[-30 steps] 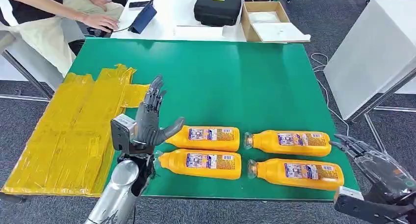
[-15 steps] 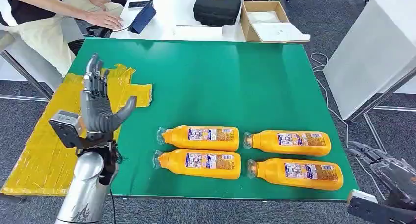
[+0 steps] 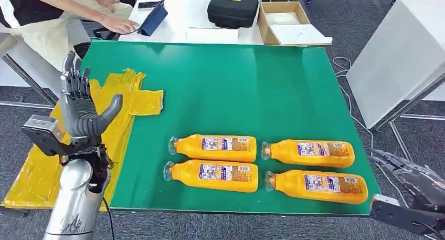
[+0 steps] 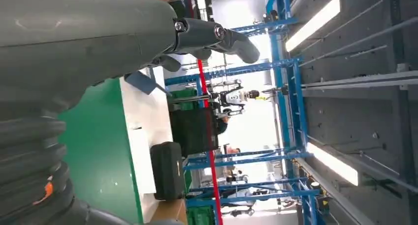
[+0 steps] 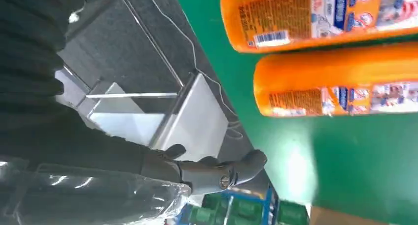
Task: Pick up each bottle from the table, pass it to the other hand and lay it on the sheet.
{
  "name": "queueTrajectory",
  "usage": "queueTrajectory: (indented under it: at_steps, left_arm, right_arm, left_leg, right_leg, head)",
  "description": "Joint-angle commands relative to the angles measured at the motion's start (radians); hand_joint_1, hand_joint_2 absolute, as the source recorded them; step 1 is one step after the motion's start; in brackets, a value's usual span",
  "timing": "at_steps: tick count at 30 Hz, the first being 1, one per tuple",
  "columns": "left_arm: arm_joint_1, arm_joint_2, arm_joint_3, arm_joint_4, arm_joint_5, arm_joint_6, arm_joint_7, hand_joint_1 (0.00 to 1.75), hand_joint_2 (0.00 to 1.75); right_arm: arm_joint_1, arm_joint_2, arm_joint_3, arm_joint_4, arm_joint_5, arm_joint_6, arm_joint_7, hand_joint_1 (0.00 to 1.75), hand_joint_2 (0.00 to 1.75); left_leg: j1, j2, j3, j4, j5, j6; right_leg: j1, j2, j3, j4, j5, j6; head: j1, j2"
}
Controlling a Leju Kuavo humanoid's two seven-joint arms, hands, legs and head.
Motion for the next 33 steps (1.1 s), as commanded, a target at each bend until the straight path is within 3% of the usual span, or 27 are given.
queueTrajectory:
  at_steps: [1, 3, 11, 16, 21, 28, 33]
  left_arm:
    - [-0.042, 0.019, 0.057, 0.057, 0.029, 0.003, 0.01, 0.0, 1.75]
    - [-0.044, 0.014, 0.055, 0.059, 0.026, -0.003, 0.011, 0.0, 1.75]
    - [-0.053, 0.004, 0.027, 0.089, 0.013, -0.001, 0.014, 0.0, 1.75]
    - [-0.055, 0.008, 0.026, 0.093, 0.013, -0.001, 0.014, 0.0, 1.75]
    - [-0.069, 0.013, 0.022, 0.12, 0.016, 0.004, 0.014, 0.0, 1.75]
    - [-0.087, 0.01, 0.011, 0.141, 0.02, 0.004, 0.015, 0.0, 1.75]
    - [-0.096, 0.008, -0.01, 0.169, 0.019, 0.005, 0.015, 0.0, 1.75]
  right_arm:
    - [-0.025, 0.009, 0.092, 0.082, -0.022, 0.008, 0.019, 0.0, 1.75]
    - [-0.044, 0.019, 0.126, 0.108, -0.019, 0.003, 0.02, 0.0, 1.75]
    - [-0.14, 0.095, 0.27, 0.229, 0.048, -0.04, 0.006, 0.0, 1.75]
    - [-0.152, 0.093, 0.276, 0.24, 0.05, -0.037, 0.002, 0.0, 1.75]
    - [-0.251, 0.109, 0.37, 0.319, 0.07, -0.024, -0.036, 0.0, 1.75]
    - [-0.286, 0.122, 0.421, 0.368, 0.069, -0.019, -0.042, 0.0, 1.75]
    - [-0.299, 0.183, 0.471, 0.42, 0.085, -0.059, -0.052, 0.0, 1.75]
  left_leg:
    - [0.001, 0.0, 0.005, -0.002, -0.002, -0.004]
    - [0.003, 0.0, 0.012, -0.003, -0.004, -0.007]
    - [0.003, 0.0, 0.011, -0.004, -0.002, -0.006]
    - [0.003, 0.0, 0.007, -0.002, -0.002, -0.005]
    - [0.003, 0.002, 0.008, -0.002, -0.002, -0.005]
    - [0.003, 0.001, 0.009, -0.002, -0.002, -0.006]
    - [0.003, 0.001, 0.008, -0.003, -0.002, -0.005]
  right_leg:
    - [0.002, -0.001, 0.006, -0.002, -0.001, -0.003]
    - [0.003, -0.001, 0.013, -0.005, -0.003, -0.005]
    - [0.003, -0.001, 0.012, -0.006, -0.001, -0.004]
    - [0.003, -0.001, 0.008, -0.004, -0.001, -0.004]
    - [0.003, 0.001, 0.009, -0.004, -0.001, -0.004]
    - [0.003, -0.001, 0.01, -0.004, -0.002, -0.004]
    - [0.003, -0.001, 0.009, -0.005, -0.001, -0.004]
  head:
    - [0.0, 0.0]
    - [0.0, 0.0]
    - [0.0, 0.0]
    - [0.0, 0.0]
    - [0.0, 0.0]
    - [0.001, 0.0]
    - [0.0, 0.0]
